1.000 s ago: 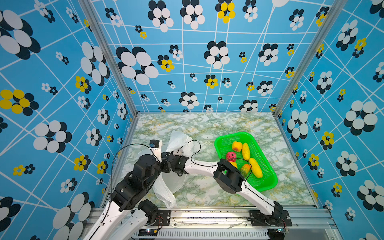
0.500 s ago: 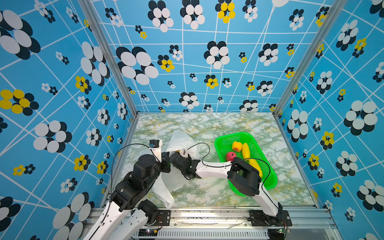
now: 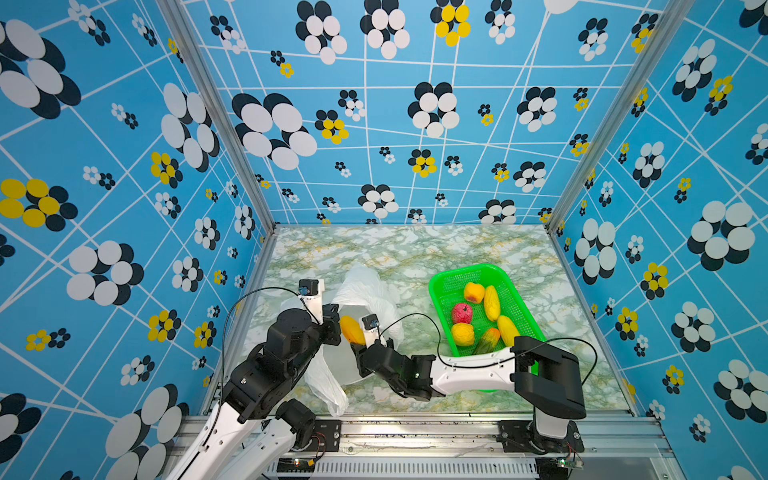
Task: Untie the knot of the plastic bag and take out the fruit
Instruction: 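Lift the long yellow fruit out and carry it over the green basket, then open the right gripper to drop the long yellow fruit in the basket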
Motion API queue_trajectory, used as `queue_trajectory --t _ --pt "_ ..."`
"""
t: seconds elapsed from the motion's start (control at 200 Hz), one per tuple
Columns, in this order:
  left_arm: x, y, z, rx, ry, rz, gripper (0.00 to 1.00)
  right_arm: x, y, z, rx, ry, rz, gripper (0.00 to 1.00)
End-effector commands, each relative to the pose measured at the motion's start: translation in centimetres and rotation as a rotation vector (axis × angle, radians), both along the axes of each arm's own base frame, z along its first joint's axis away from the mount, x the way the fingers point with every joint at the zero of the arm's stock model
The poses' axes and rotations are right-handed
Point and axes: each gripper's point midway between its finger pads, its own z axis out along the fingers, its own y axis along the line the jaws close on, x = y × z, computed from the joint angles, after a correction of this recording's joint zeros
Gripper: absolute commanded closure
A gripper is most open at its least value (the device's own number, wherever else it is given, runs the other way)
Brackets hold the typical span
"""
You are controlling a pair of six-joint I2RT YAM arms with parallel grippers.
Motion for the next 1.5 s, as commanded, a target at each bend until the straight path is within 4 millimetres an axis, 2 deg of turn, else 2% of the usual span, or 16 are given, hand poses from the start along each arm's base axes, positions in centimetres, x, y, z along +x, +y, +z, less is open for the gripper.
queue_trajectory --t 0.0,0.145,0.41,0.635,0.765,0.999,1.114,1.189,1.314,1.414,1.494 --pt "0.2 0.4 0.2 0.003 -0.015 0.02 1.0 -1.4 -0.1 3.6 0.051 -0.092 0.079 0.61" --pt "0.0 0.5 0.2 0.0 -0.016 0.022 1.0 -2.7 -2.0 4.6 0.029 -0.113 0.096 0.64" --pt "0.2 0.6 0.0 0.006 -0.013 0.03 1.0 -1.6 -8.2 7.2 -0.005 -0.207 -0.026 0.66" --pt "0.3 0.7 0.0 0.012 -0.011 0.038 1.0 0.0 -15.9 9.7 -0.043 -0.302 -0.229 0.65" --pt "0.3 0.7 -0.1 0.01 -0.01 0.035 1.0 0.9 -20.8 10.3 -0.023 -0.329 -0.348 0.64" --pt "0.3 0.9 -0.1 0.013 -0.011 0.046 1.0 2.3 -29.3 9.1 0.053 -0.286 -0.543 0.6" --pt "0.3 0.7 -0.2 0.01 -0.009 0.039 1.0 2.8 -34.0 8.3 0.03 -0.274 -0.697 0.59" --pt "0.3 0.7 -0.2 0.011 -0.008 0.039 1.0 3.1 -36.2 7.7 0.002 -0.243 -0.777 0.59" --pt "0.3 0.8 0.0 0.011 -0.009 0.04 1.0 3.5 -38.1 6.4 -0.064 -0.188 -0.858 0.58" --pt "0.3 0.9 -0.1 0.014 -0.009 0.048 1.0 4.3 -38.2 5.1 -0.138 -0.125 -0.881 0.58" --pt "0.3 0.8 -0.1 0.011 -0.007 0.041 1.0 5.0 -38.0 3.4 -0.193 -0.045 -0.886 0.62"
